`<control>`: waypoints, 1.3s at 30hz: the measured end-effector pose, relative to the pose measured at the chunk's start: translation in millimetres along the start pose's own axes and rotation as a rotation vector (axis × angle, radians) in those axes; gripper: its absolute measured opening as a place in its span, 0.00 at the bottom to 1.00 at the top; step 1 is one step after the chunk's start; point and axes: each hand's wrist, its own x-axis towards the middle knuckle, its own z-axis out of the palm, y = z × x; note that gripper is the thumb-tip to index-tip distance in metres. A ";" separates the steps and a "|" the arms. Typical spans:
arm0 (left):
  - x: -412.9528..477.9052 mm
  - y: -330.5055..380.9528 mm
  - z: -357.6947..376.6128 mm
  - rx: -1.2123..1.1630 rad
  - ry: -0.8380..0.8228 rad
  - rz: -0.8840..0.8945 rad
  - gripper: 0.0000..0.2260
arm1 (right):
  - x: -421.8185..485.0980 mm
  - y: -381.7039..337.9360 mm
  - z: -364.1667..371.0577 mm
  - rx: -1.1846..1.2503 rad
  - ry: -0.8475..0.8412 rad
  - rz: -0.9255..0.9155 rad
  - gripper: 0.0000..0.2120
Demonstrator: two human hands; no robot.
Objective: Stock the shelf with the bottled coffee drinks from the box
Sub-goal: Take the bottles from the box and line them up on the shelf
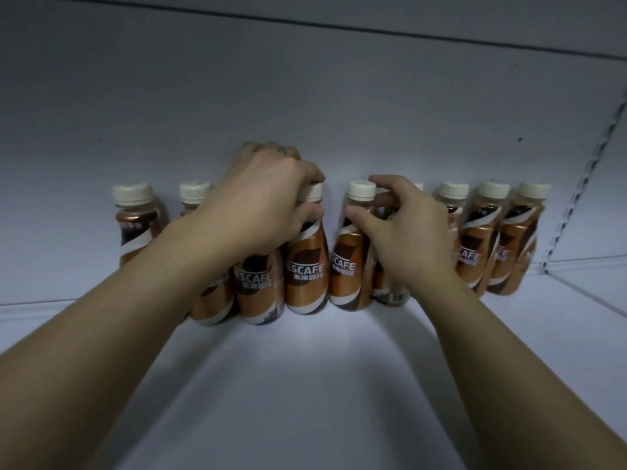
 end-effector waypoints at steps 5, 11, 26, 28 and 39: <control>-1.5 1.2 -2.6 0.020 -0.013 -0.017 0.20 | 11.0 5.8 -8.3 0.315 -0.161 0.082 0.21; -2.5 6.6 -3.7 0.023 -0.035 -0.035 0.18 | 12.5 8.1 -17.8 0.457 -0.326 0.135 0.24; 69.0 87.9 -26.5 -0.140 -0.271 -0.034 0.26 | 32.8 33.5 -81.7 0.269 0.342 0.128 0.11; 79.8 88.7 -18.5 -0.237 -0.359 -0.105 0.25 | 36.3 39.4 -90.5 0.136 0.252 0.148 0.13; 89.5 85.1 0.0 -0.280 -0.370 0.012 0.13 | 52.2 50.4 -78.5 -0.363 0.015 0.078 0.22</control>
